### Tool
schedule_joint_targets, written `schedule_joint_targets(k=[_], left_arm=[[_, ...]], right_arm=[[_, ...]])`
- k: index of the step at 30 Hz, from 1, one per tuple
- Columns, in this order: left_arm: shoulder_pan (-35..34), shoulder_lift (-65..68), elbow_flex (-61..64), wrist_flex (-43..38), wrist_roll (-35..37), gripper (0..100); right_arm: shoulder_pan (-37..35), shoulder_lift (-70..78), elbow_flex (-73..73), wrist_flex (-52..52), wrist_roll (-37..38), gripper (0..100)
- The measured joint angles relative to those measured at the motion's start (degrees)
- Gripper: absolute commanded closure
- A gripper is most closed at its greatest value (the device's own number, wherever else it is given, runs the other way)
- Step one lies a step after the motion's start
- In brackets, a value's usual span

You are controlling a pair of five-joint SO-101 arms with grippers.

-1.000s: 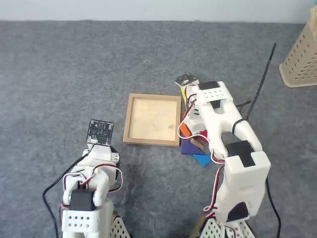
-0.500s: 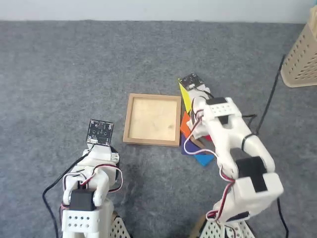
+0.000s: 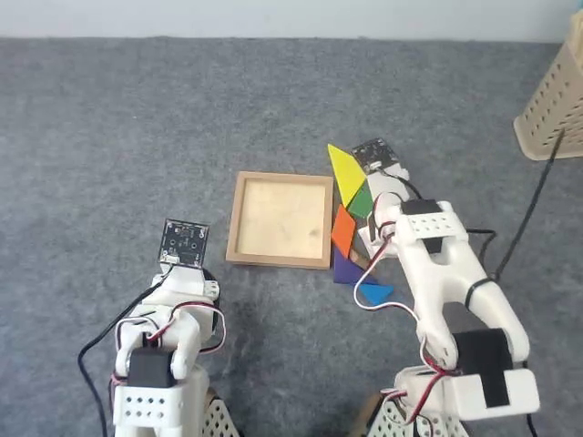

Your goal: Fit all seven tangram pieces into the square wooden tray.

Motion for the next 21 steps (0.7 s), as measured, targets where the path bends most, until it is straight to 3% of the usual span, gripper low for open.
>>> schedule_joint_targets(k=[16,21], left_arm=[[0.00,0.00,0.00,0.00,0.00,99],[0.00,0.00,0.00,0.00,0.00,99]], right_arm=[[-0.18,-0.09,0.44,0.00,-0.35,79.4],[-0.18,-0.09,0.44,0.00,-0.35,86.6]])
